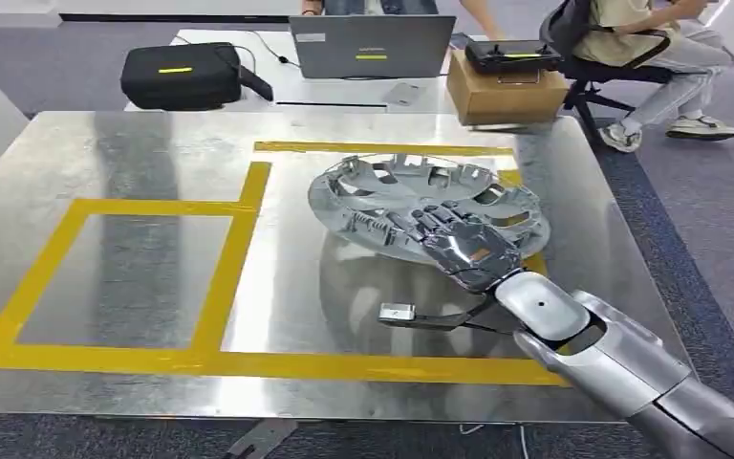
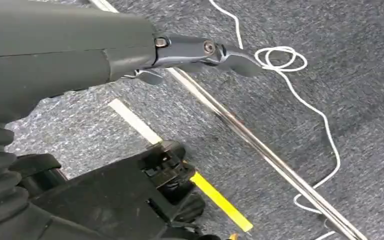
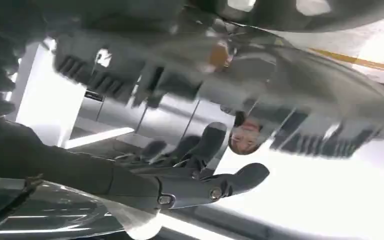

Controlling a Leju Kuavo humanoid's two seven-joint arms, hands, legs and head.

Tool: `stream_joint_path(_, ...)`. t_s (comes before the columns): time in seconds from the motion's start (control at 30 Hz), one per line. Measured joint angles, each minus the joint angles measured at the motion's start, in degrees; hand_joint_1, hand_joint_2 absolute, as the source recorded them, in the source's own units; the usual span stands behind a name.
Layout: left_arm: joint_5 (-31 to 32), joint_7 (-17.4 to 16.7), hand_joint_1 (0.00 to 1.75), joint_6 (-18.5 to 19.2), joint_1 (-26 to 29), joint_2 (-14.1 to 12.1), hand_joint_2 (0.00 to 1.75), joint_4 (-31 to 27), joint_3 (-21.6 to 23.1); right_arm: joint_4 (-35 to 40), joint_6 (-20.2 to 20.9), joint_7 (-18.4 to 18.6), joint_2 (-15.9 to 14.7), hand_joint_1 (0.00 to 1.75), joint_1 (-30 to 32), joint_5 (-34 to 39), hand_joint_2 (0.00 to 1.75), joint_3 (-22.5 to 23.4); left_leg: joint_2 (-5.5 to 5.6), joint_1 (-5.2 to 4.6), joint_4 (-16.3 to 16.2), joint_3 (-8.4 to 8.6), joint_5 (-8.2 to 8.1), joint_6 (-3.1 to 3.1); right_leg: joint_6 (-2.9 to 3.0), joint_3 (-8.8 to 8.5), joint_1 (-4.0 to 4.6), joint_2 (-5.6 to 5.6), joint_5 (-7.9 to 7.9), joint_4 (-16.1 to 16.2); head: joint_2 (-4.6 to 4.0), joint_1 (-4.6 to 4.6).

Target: Take the parts from the cabinet and place them on the table.

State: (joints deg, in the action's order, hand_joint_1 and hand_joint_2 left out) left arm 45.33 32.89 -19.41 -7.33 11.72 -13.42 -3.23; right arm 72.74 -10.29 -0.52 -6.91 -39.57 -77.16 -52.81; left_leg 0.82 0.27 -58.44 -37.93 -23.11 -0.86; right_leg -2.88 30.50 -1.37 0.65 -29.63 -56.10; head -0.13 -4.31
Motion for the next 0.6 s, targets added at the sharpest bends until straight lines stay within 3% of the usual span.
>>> stream_joint_path(0.6, 2.58, -3.52, 0.0, -1.03, -0.65, 0.04, 0.0, 0.0, 0.74, 0.0, 0.26, 0.02, 0.0, 0.0, 0.01, -0.15, 1.75, 0.0, 0.0, -0.01, 0.0, 0.05, 0.05, -0.01, -0.01, -0.09, 0.0, 0.01, 0.03, -0.03, 0.0, 0.0)
